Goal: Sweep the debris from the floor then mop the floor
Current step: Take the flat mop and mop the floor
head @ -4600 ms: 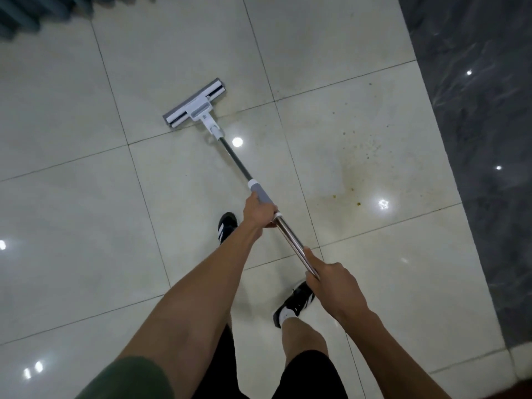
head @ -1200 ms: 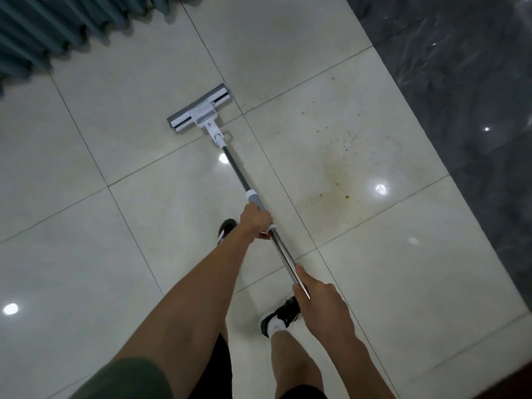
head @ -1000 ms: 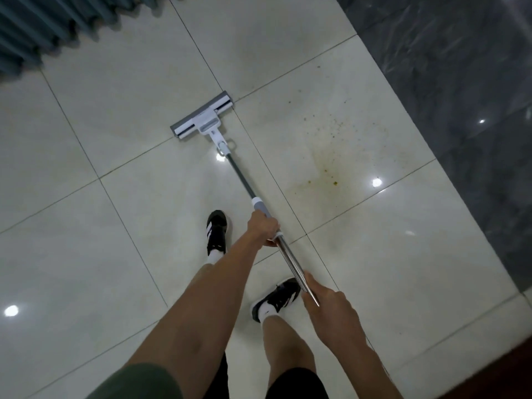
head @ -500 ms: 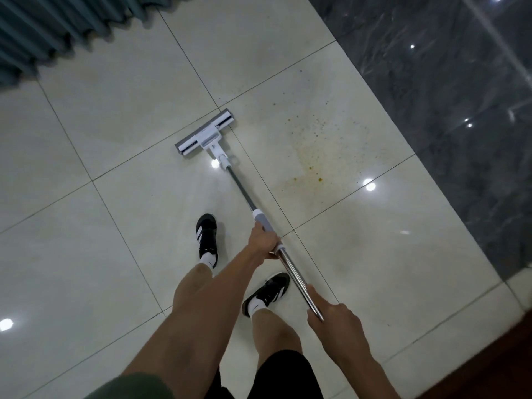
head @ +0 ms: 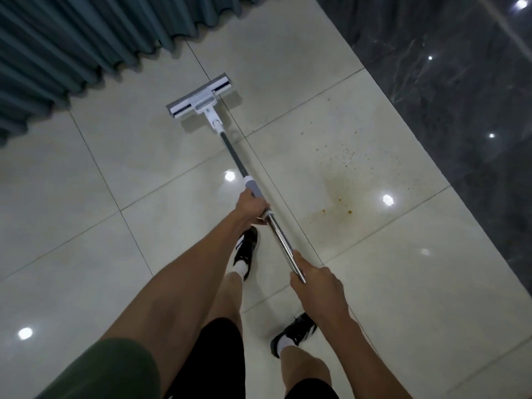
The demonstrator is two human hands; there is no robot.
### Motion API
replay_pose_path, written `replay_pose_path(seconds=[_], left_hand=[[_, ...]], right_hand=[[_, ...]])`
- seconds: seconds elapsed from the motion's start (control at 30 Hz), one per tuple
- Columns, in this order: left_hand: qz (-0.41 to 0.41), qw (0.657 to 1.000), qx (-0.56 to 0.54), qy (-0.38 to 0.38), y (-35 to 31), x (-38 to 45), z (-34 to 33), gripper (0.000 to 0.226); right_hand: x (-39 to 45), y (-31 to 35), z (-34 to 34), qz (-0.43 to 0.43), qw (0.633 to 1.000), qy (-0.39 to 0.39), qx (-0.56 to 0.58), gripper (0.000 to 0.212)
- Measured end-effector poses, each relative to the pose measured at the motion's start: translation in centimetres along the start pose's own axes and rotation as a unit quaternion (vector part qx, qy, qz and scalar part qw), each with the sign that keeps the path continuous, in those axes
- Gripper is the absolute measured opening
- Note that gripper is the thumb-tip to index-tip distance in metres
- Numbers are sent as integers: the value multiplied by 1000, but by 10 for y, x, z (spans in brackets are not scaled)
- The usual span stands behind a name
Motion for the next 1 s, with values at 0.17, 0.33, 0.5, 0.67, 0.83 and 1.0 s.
replay_pose_path(seconds=[0.17,0.33,0.5,0.67,0.83,1.0], left_hand=[[-2,1000,20,2,-64,60,67,23],[1,1000,23,8,-104,102,98,15],[18,999,33,21,-113,118,97,18],[36,998,53,26,-111,114,82,16],[45,996,67,29,-97,99,43,10],[54,996,53,36,-58,73,-25,15]], right_hand=[[80,76,28,-4,1000,-4,7,50],[136,114,52,-21,999,-6,-24,48],[148,118,61,-40,999,2,-32,44],[139,107,58,-44,999,-1,-17,43],[121,67,54,-36,999,-6,7,41],[80,-4,41,-33,999,-4,17,43]])
Point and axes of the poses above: each hand's wrist, its own x-axis towards the middle knuckle, its own z-axis out of the back of the hand, y = z × x, the point moved 2 cm from there along x, towards the middle knuckle, and after that the axes turned 7 degrees about y, right-handed, at the moved point
